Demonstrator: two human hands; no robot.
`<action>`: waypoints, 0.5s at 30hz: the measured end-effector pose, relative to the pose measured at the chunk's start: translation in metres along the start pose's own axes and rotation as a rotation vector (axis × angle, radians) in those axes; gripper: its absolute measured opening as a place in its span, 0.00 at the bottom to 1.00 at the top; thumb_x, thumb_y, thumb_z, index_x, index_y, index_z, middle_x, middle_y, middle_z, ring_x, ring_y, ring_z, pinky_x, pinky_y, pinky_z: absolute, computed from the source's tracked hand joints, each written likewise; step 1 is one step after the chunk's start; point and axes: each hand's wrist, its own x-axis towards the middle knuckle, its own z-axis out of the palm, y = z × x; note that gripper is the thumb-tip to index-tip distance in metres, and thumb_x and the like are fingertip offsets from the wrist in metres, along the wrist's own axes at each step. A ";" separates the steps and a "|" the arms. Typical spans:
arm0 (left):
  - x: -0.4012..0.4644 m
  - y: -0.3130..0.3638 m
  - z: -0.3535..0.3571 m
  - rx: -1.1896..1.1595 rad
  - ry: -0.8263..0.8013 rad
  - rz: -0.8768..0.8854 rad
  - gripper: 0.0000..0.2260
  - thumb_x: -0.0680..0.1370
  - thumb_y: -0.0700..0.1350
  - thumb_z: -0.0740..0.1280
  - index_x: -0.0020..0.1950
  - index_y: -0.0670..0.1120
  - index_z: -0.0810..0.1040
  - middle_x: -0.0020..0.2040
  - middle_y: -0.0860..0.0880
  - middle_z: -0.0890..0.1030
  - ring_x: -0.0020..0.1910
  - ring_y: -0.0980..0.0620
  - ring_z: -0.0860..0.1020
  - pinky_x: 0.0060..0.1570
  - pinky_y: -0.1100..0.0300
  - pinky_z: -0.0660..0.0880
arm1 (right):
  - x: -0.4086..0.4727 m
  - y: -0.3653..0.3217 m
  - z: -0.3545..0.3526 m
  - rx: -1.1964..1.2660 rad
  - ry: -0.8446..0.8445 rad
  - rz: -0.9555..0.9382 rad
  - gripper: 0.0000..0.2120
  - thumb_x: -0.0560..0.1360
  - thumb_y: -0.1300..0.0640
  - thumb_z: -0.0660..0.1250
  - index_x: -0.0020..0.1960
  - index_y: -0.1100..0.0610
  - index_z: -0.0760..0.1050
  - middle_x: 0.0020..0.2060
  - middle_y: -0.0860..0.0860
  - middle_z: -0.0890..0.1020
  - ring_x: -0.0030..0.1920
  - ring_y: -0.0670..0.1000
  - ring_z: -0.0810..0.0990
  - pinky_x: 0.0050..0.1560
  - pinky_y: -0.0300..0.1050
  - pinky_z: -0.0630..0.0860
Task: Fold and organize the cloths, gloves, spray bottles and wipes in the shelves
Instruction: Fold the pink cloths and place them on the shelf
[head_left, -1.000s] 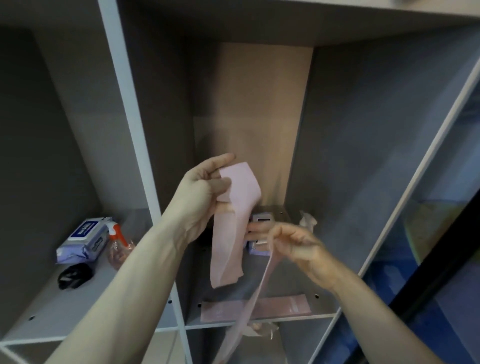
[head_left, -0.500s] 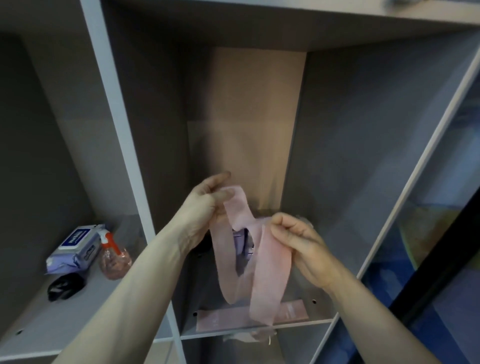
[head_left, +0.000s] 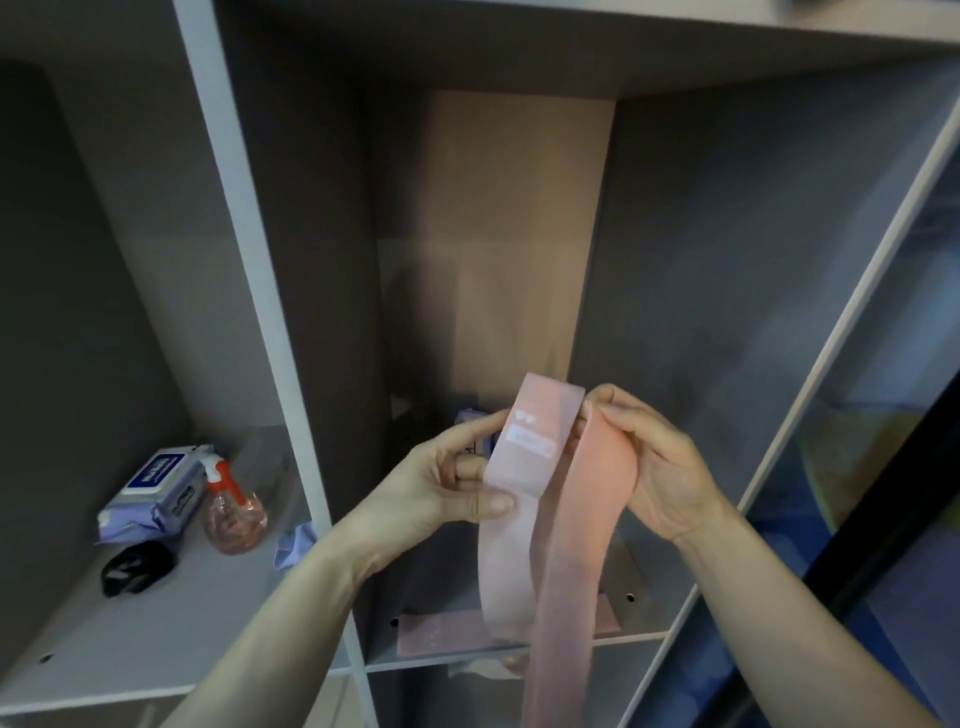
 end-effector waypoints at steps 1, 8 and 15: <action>-0.001 -0.001 0.002 0.029 0.022 0.033 0.30 0.69 0.33 0.71 0.69 0.50 0.71 0.47 0.45 0.84 0.51 0.47 0.83 0.52 0.56 0.79 | -0.001 -0.001 -0.002 0.009 0.003 -0.008 0.18 0.60 0.50 0.78 0.40 0.58 0.75 0.35 0.53 0.76 0.35 0.49 0.76 0.37 0.40 0.75; -0.001 -0.002 0.013 0.290 0.278 0.213 0.28 0.70 0.32 0.73 0.64 0.54 0.75 0.41 0.47 0.82 0.45 0.50 0.81 0.52 0.56 0.79 | -0.009 -0.007 -0.003 -0.038 0.051 -0.036 0.17 0.61 0.50 0.78 0.40 0.58 0.76 0.36 0.54 0.77 0.36 0.49 0.78 0.39 0.39 0.77; -0.002 0.014 0.016 0.469 0.449 0.424 0.13 0.69 0.36 0.74 0.46 0.54 0.85 0.43 0.50 0.82 0.44 0.49 0.81 0.44 0.58 0.79 | -0.013 -0.012 0.000 -0.049 0.061 -0.041 0.06 0.70 0.59 0.69 0.42 0.60 0.72 0.37 0.56 0.77 0.38 0.51 0.79 0.42 0.43 0.77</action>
